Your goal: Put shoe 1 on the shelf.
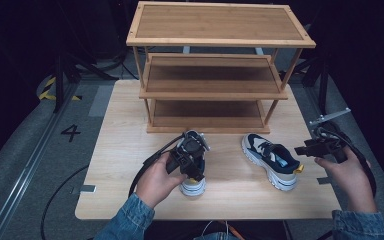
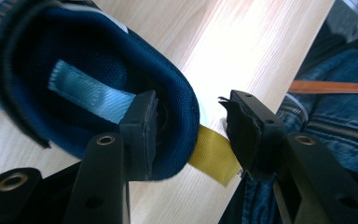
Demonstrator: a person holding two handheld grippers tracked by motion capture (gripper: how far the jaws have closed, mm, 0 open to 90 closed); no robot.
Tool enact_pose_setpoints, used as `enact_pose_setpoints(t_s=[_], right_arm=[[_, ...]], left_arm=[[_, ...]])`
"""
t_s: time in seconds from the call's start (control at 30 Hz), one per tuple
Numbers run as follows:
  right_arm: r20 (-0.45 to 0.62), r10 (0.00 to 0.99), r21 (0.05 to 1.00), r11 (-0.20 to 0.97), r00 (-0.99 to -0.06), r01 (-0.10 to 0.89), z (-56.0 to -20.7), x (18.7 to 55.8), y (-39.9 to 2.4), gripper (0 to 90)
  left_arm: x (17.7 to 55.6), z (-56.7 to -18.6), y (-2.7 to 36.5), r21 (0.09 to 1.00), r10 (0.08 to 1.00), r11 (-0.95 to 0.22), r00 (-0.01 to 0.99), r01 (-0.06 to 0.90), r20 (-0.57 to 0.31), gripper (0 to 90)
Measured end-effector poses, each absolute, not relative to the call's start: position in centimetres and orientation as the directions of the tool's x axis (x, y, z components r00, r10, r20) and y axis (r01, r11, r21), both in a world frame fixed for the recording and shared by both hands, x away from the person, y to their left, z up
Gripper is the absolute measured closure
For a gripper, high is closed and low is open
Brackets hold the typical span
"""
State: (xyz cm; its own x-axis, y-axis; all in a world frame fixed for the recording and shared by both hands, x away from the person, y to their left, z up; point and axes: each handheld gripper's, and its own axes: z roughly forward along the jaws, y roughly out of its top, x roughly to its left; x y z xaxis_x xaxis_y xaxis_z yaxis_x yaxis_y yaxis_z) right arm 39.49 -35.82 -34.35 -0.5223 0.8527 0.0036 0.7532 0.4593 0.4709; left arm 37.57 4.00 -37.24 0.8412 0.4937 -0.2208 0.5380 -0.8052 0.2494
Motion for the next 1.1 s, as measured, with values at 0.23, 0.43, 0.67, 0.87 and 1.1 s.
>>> enact_pose_setpoints(t_s=[0.23, 0.43, 0.67, 0.87, 1.1], right_arm=[[0.004, 0.853, 0.473, 0.458, -0.522, 0.752, -34.3, 39.5, -35.8, 47.1], [0.013, 0.85, 0.478, 0.457, -0.526, 0.75, -34.2, 39.4, -35.9, 47.1], [0.013, 0.851, 0.481, 0.455, -0.525, 0.749, -34.2, 39.1, -36.0, 47.1], [0.012, 0.858, 0.484, 0.445, -0.514, 0.754, -34.2, 38.6, -36.4, 47.1], [0.021, 0.865, 0.481, 0.43, -0.501, 0.764, -34.4, 38.2, -37.0, 47.1]], left_arm=[[37.7, -38.8, 3.3, 0.194, 0.494, -0.825, 0.845, 0.53, -0.207, 54.8], [37.4, -39.3, 2.9, 0.184, 0.487, -0.838, 0.856, 0.514, -0.172, 66.7], [37.3, -39.0, 2.6, 0.205, 0.45, -0.854, 0.876, 0.479, -0.171, 70.7], [37.1, -38.1, 2.1, 0.202, 0.416, -0.87, 0.89, 0.449, -0.188, 70.5], [36.9, -36.3, 1.6, 0.202, 0.371, -0.895, 0.915, 0.397, -0.158, 70.0]])
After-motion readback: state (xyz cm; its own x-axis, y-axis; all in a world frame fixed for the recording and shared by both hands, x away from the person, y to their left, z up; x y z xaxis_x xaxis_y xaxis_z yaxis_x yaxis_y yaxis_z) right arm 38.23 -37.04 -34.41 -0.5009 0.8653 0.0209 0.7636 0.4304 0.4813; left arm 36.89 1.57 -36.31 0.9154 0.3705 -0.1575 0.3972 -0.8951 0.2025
